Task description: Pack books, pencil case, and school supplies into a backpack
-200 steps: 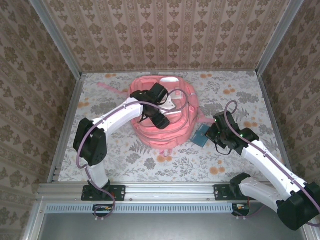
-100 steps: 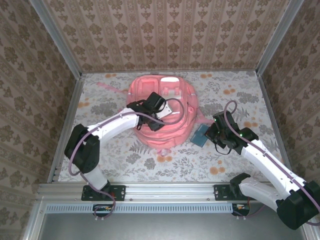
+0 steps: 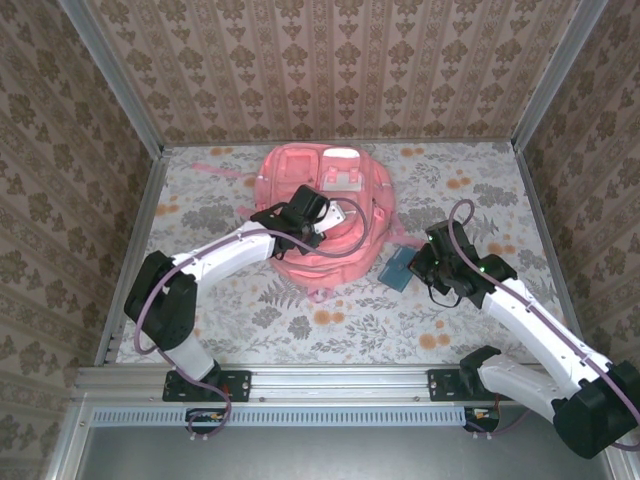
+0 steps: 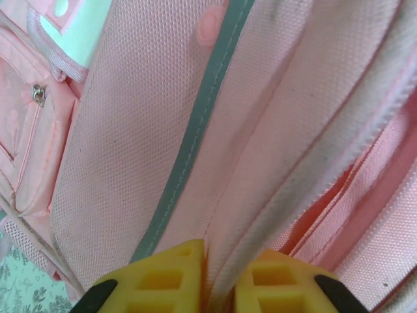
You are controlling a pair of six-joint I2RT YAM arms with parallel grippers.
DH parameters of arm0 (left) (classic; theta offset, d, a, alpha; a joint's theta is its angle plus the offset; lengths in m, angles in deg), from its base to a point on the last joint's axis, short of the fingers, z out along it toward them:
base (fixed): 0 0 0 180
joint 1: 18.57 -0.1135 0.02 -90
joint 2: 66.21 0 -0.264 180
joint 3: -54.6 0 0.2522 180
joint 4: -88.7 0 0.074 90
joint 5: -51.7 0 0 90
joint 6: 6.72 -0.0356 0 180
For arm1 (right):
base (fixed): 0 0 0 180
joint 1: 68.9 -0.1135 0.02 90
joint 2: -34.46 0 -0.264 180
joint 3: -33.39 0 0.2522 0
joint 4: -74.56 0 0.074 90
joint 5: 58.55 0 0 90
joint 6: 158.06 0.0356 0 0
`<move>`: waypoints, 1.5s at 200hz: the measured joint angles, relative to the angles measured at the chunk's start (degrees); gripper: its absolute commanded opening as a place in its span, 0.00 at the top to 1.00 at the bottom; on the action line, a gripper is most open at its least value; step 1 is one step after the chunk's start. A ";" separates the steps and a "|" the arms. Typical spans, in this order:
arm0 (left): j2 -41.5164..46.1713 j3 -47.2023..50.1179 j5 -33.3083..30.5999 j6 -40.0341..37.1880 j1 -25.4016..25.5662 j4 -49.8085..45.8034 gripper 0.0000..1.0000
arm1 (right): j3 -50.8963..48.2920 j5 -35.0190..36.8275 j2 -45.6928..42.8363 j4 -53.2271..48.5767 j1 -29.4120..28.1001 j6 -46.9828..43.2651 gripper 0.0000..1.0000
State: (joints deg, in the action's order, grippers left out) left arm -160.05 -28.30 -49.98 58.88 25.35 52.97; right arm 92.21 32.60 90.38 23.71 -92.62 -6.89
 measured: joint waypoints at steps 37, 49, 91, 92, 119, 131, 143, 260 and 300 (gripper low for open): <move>1.11 -4.70 4.55 1.29 0.68 -0.74 0.94 | 2.10 -2.86 -3.87 1.77 0.02 -2.03 1.00; 1.11 -6.82 5.99 2.38 1.20 -1.11 0.95 | 2.36 -5.14 -4.48 4.00 0.00 -2.34 1.00; -1.05 -14.01 8.98 7.32 3.98 -4.59 0.95 | 2.93 -11.56 -1.53 11.78 -0.46 -2.21 1.00; -1.11 -14.14 9.01 7.39 4.04 -4.66 0.95 | 2.95 -11.61 -1.44 11.89 -0.48 -2.21 1.00; -3.43 -17.11 9.55 10.40 5.66 -6.01 0.95 | 4.79 -12.28 3.63 13.92 -1.66 -0.68 1.00; -4.26 -18.10 9.73 11.63 5.99 -6.16 0.95 | 5.51 -11.89 5.77 14.03 -1.84 0.68 1.00; -4.79 -18.97 9.86 12.85 6.03 -6.29 0.95 | 5.66 -10.86 7.56 14.36 -1.84 2.29 1.00; -8.90 -24.17 11.32 22.14 5.22 -8.94 0.94 | 6.34 -3.50 26.43 35.54 -1.81 18.84 0.60; -9.20 -24.39 14.14 24.04 3.58 -8.98 0.90 | 6.49 -3.37 20.26 29.75 -1.77 17.97 0.59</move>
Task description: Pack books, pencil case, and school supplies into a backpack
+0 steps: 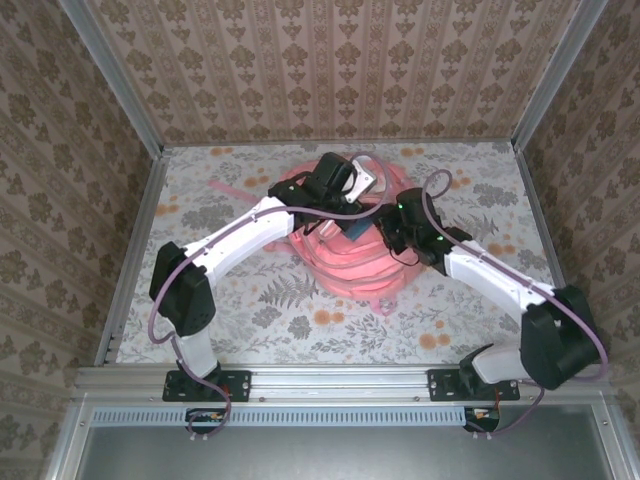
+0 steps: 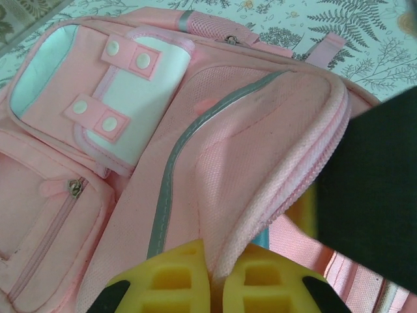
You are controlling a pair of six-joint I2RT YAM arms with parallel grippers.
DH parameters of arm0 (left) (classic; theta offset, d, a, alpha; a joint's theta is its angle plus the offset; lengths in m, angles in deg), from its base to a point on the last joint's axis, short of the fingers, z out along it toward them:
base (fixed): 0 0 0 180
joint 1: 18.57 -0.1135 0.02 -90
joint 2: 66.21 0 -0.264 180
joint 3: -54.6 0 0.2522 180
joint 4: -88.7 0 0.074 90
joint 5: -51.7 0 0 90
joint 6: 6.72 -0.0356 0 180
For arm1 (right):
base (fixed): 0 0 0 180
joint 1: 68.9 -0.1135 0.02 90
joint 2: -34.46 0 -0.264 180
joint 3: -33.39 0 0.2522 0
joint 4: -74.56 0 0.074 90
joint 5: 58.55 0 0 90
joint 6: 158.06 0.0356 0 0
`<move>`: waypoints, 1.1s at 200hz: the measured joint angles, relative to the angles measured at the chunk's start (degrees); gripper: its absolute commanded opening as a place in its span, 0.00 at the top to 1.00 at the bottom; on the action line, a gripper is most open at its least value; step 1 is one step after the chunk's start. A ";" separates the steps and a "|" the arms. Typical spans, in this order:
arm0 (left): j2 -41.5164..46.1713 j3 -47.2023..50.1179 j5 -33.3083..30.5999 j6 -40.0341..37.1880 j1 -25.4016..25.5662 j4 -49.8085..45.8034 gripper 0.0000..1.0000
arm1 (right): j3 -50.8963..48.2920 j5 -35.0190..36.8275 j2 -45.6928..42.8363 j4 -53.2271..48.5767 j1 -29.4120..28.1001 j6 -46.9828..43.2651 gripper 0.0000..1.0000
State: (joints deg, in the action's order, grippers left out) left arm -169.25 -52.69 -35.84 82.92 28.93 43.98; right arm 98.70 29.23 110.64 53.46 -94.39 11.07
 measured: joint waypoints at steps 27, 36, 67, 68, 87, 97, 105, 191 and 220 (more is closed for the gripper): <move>-0.20 -0.24 3.26 1.60 -0.63 -0.44 0.71 | -0.57 0.15 -7.80 -5.07 0.17 -1.55 0.55; -0.20 -0.37 4.66 2.01 -0.85 -0.48 0.56 | -1.05 0.24 -9.97 -7.02 0.17 -2.32 0.52; 1.22 1.64 9.70 5.70 -2.73 -0.02 0.26 | -2.21 0.81 -14.82 -14.80 0.37 -7.32 0.42; 1.49 2.01 9.97 5.73 -2.84 -0.02 0.25 | -2.23 0.81 -14.95 -15.08 0.39 -7.50 0.42; 6.25 8.46 11.96 8.46 -5.31 1.31 0.21 | -2.23 0.28 -15.72 -17.77 0.39 -10.78 0.40; 9.86 12.87 12.68 10.08 -7.30 2.21 0.20 | -2.23 -0.55 -15.65 -18.27 0.37 -12.04 0.40; 12.57 16.33 12.96 11.30 -8.92 3.15 0.20 | -2.25 -1.53 -15.37 -18.36 0.31 -12.96 0.40; 24.79 44.00 17.66 14.47 -15.30 17.44 0.30 | -1.14 -5.60 -3.04 -14.58 -2.69 -14.19 0.61; 24.76 46.73 20.55 12.72 -15.30 21.81 0.40 | 1.46 -4.85 -0.66 -14.27 -2.40 -14.58 0.79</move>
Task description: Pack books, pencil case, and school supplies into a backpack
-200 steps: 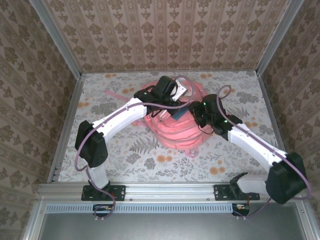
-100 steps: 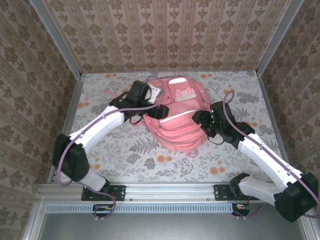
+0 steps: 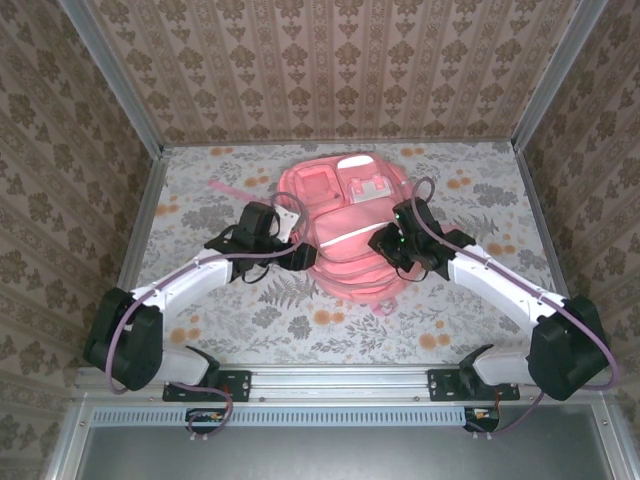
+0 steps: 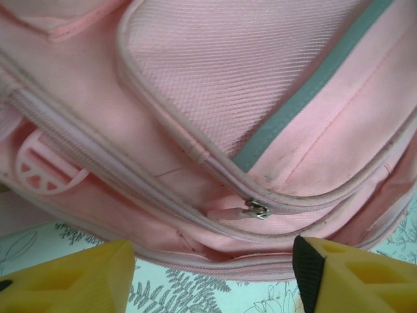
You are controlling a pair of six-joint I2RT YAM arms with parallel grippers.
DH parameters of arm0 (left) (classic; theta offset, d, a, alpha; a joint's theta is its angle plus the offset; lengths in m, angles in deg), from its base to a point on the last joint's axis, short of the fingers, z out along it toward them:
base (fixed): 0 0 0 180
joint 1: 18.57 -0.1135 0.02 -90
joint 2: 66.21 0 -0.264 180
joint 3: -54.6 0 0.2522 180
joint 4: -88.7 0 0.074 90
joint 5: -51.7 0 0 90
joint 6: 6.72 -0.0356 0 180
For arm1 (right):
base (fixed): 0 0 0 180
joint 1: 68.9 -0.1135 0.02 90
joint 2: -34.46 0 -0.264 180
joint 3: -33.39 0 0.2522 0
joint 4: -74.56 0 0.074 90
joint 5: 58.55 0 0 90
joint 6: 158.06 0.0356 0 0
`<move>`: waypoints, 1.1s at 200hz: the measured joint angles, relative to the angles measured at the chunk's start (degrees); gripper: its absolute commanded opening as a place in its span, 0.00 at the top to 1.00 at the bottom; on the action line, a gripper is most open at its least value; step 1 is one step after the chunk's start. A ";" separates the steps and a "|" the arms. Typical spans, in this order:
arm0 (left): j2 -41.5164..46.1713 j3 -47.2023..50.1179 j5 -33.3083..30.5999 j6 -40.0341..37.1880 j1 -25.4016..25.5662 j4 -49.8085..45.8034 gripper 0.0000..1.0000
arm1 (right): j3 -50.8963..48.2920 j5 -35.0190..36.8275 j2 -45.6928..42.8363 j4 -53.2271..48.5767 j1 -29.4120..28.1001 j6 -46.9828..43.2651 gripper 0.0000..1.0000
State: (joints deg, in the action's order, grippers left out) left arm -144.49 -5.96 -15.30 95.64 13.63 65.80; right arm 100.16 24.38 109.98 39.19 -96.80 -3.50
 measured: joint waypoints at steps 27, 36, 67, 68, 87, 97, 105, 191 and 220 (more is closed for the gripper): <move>-0.26 0.52 2.16 -1.57 0.17 4.00 0.49 | 2.62 0.42 1.88 -0.33 1.31 -1.44 0.86; -0.59 0.68 2.73 -2.14 0.35 5.40 0.53 | 3.58 0.44 2.71 -0.52 1.97 -1.99 0.86; -3.76 0.81 3.91 -4.81 1.70 8.00 0.57 | 6.58 0.63 6.36 -0.81 3.91 -4.04 0.85; -3.82 0.81 3.93 -4.85 1.75 8.04 0.56 | 6.60 0.63 6.40 -0.81 3.93 -4.07 0.85; -6.56 0.81 4.04 -6.95 3.45 8.98 0.56 | 6.78 0.61 6.99 -0.83 4.31 -4.68 0.84; -7.93 0.81 3.98 -7.91 4.37 9.29 0.56 | 6.78 0.61 6.97 -0.81 4.28 -4.85 0.84; -8.98 0.76 3.82 -8.61 5.05 9.60 0.56 | 6.78 0.61 6.97 -0.81 4.28 -4.87 0.84; -13.20 0.13 -0.98 -10.84 6.27 12.20 0.48 | 6.58 -0.33 6.91 -0.48 4.42 -4.83 0.84; -11.87 0.13 -1.14 -10.05 4.74 12.20 0.49 | 6.12 -0.74 6.69 0.13 4.42 -4.76 0.84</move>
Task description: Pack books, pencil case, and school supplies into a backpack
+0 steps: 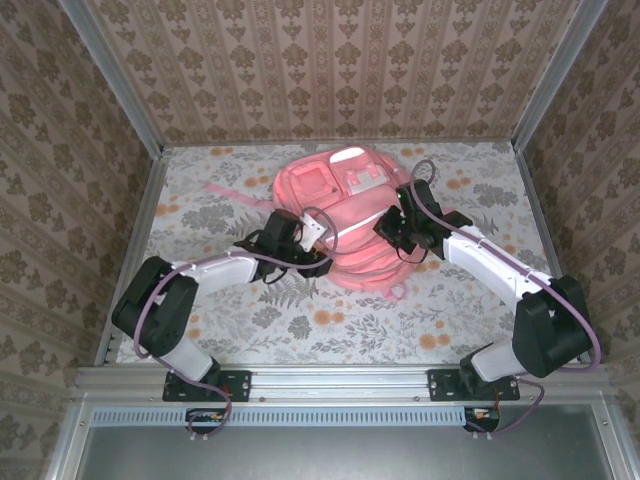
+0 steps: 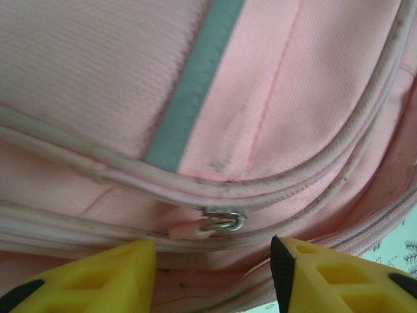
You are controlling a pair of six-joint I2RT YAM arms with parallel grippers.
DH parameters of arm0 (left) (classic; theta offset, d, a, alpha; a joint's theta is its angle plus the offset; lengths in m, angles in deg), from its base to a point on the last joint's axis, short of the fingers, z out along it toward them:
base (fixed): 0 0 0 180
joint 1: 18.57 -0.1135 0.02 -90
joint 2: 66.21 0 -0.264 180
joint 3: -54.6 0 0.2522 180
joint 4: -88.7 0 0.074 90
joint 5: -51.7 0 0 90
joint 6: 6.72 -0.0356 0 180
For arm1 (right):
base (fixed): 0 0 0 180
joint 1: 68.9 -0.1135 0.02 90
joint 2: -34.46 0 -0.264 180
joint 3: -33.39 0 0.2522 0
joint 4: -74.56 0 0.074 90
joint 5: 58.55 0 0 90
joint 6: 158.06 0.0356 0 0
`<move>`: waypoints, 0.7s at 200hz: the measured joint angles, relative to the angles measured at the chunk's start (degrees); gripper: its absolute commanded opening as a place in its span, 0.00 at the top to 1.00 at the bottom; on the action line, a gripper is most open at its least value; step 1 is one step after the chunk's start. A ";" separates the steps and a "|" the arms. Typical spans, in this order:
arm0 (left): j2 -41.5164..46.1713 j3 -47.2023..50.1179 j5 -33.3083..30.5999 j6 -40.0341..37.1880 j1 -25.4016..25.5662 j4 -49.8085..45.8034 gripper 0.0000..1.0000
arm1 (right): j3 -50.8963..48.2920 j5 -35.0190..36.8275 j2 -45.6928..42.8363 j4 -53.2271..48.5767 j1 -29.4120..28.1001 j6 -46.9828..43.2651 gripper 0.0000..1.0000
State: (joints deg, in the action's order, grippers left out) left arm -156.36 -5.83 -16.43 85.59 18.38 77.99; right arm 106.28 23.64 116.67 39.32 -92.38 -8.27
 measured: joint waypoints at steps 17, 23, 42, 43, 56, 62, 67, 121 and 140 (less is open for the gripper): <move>0.83 -0.28 0.44 1.14 -1.60 0.04 0.50 | -0.31 -0.04 -0.22 0.50 0.00 0.17 0.84; 0.85 -0.61 0.52 1.29 -2.08 0.02 0.50 | -0.39 -0.07 -0.31 0.55 0.00 0.20 0.84; 0.39 -1.25 1.68 1.60 -2.56 -0.24 0.52 | -0.48 -0.15 -0.39 0.70 0.04 0.22 0.84; 0.35 -1.31 1.75 1.60 -2.56 -0.26 0.53 | -0.48 -0.15 -0.39 0.70 0.04 0.22 0.84; -0.81 -2.16 3.06 1.62 -2.54 -0.50 0.56 | -0.48 -0.15 -0.42 0.74 0.09 0.37 0.84; -1.49 -2.60 3.98 1.62 -2.51 -0.59 0.56 | -0.48 -0.17 -0.42 0.72 0.09 0.37 0.84; -1.97 -2.91 4.63 1.62 -2.49 -0.52 0.57 | -0.48 -0.20 -0.42 0.72 0.09 0.37 0.84; -4.11 -3.74 8.61 0.79 -2.49 0.02 0.63 | -0.76 -0.42 -0.42 1.16 0.09 0.42 0.85; -4.66 -4.24 8.92 0.07 -2.49 -0.02 0.73 | -0.76 -0.39 -0.42 1.31 0.09 0.46 0.85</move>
State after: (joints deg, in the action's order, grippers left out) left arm -161.01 -10.07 -7.51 85.65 15.89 77.97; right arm 105.52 23.24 116.26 40.63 -92.30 -7.81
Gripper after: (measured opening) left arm 0.329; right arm 0.156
